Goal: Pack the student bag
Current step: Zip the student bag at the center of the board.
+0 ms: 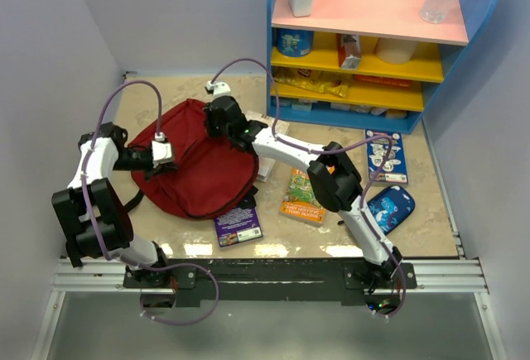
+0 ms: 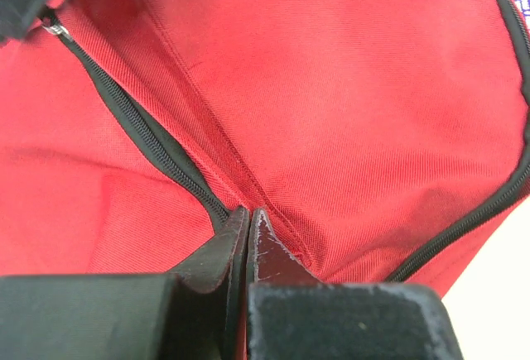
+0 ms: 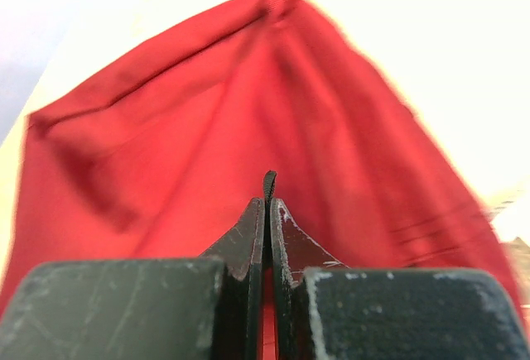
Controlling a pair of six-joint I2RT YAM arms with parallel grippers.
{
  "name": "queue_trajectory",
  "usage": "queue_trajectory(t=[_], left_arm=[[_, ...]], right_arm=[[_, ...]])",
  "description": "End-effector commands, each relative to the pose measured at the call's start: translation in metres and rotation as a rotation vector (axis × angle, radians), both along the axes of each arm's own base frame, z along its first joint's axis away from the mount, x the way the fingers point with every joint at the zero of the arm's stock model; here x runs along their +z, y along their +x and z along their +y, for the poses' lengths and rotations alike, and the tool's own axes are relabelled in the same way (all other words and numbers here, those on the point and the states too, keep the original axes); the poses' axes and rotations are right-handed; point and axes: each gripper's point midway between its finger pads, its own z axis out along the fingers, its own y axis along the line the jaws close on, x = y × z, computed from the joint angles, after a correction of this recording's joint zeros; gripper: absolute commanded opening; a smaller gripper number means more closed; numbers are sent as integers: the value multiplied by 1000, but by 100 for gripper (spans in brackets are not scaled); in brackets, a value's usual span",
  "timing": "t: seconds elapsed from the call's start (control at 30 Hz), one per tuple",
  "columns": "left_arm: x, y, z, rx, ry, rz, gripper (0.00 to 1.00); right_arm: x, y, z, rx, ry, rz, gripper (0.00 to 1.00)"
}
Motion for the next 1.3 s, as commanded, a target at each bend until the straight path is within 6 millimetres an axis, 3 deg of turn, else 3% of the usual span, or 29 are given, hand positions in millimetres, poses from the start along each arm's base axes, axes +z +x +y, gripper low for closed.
queue_trajectory(t=[0.0, 0.13, 0.3, 0.33, 0.4, 0.43, 0.53, 0.63, 0.73, 0.77, 0.8, 0.83, 0.87, 0.93, 0.97, 1.13, 1.17, 1.2, 1.27], left_arm=[[10, -14, -6, -38, -21, 47, 0], [12, -15, -5, -44, -14, 47, 0], [12, -15, -2, -47, 7, 49, 0], [11, -15, -2, -48, 7, 54, 0], [10, -15, -2, -44, 8, 60, 0], [10, -14, -1, -39, 8, 61, 0], [10, -8, 0, -14, 2, 62, 0], [15, -1, 0, 9, -19, 46, 0], [29, 9, -2, 42, -54, 20, 0], [36, 17, -2, 54, -69, -9, 5], [41, 19, -2, 82, -87, 3, 7], [47, 22, -3, 93, -96, -10, 14], [56, 29, -3, 101, -113, -41, 33], [70, 31, -6, 123, -150, -41, 46], [80, 34, -9, 120, -180, -59, 62], [93, 43, -37, 86, -217, -44, 84], [87, 51, -40, 83, -190, -66, 88], [82, 51, -55, 71, -192, -31, 90], [68, 67, -61, 89, -150, -61, 94]], right_arm=[[32, 45, -39, -176, -18, -107, 0], [20, 54, -54, -257, -62, -100, 0], [18, 59, -72, -343, -94, -107, 1], [18, 60, -76, -356, -100, -109, 13], [22, 61, -89, -418, -123, -104, 26], [24, 61, -91, -422, -124, -94, 48], [40, 51, -101, -413, -116, -91, 67], [58, 31, -110, -363, -61, -103, 72], [61, 13, -120, -339, -35, -85, 66], [61, 7, -118, -321, -26, -73, 64], [47, -1, -121, -311, -46, -48, 62], [52, -6, -121, -301, -31, -51, 59], [48, -11, -121, -288, -35, -42, 57], [33, -21, -123, -273, -54, -18, 54], [26, -24, -122, -262, -59, -4, 52], [4, -29, -118, -237, -53, 37, 45], [3, -31, -117, -233, -48, 41, 44], [-2, -33, -116, -229, -44, 47, 44], [-3, -34, -116, -228, -40, 48, 43]])
